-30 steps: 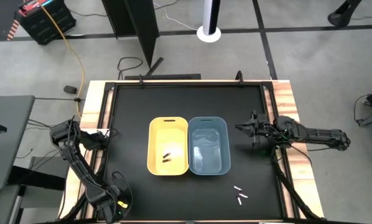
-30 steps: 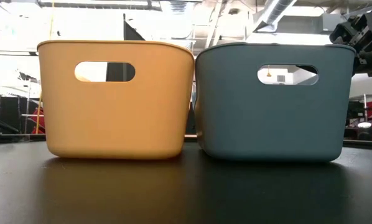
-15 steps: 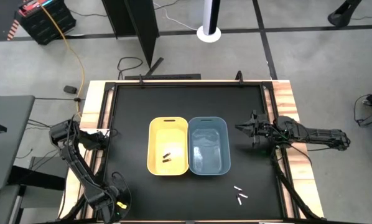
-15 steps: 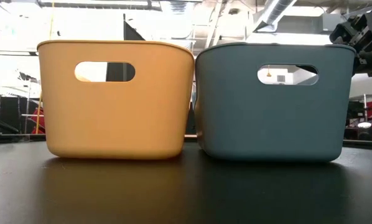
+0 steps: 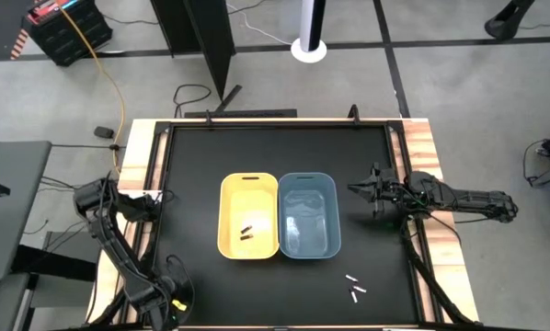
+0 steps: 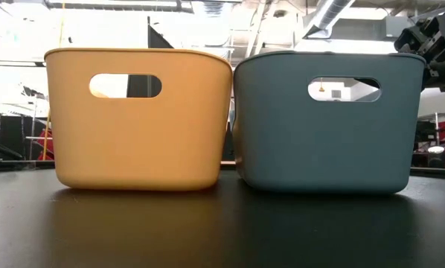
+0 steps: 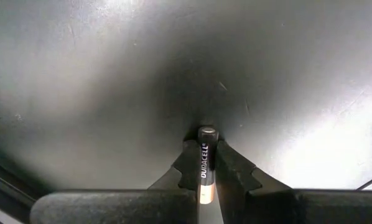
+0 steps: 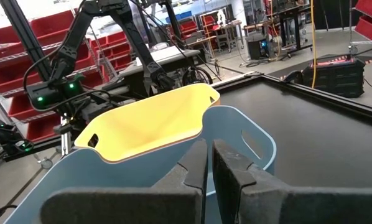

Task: Sort batteries
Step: Put the black battery into the yellow bin, then put the top silver battery into the blue bin

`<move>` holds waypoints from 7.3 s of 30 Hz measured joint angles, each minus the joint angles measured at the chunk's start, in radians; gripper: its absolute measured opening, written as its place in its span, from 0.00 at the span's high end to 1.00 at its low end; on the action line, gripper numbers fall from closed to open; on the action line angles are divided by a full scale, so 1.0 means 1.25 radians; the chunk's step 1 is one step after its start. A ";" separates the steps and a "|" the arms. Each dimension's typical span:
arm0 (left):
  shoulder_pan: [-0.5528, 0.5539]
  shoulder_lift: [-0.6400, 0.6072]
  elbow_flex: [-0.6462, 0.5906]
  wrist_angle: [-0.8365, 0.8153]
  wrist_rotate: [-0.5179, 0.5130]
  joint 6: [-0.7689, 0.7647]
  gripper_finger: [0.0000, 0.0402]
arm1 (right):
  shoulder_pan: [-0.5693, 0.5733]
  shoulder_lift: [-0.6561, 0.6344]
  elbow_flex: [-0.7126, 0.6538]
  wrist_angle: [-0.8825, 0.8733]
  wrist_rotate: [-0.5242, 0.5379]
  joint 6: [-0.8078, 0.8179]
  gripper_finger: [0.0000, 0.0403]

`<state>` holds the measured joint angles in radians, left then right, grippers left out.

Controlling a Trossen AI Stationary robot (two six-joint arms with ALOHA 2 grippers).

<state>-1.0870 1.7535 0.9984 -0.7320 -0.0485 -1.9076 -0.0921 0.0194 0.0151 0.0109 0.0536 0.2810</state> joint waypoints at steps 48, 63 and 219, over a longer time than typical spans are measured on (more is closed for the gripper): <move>0.004 -0.083 0.005 -0.034 -0.413 0.101 0.96 | 0.000 0.000 0.000 -0.001 -0.001 0.000 0.89; 0.156 -0.315 0.007 0.011 -0.792 0.535 0.96 | 0.000 0.000 0.000 -0.001 -0.001 0.000 0.89; 0.522 -0.367 -0.095 0.363 -0.905 1.263 0.48 | 0.742 1.477 0.919 -0.676 0.116 0.844 1.00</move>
<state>-0.4343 1.2945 0.8795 -0.2783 -1.1797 -0.3283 0.8350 1.8652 1.1638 -0.8337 0.1989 1.3354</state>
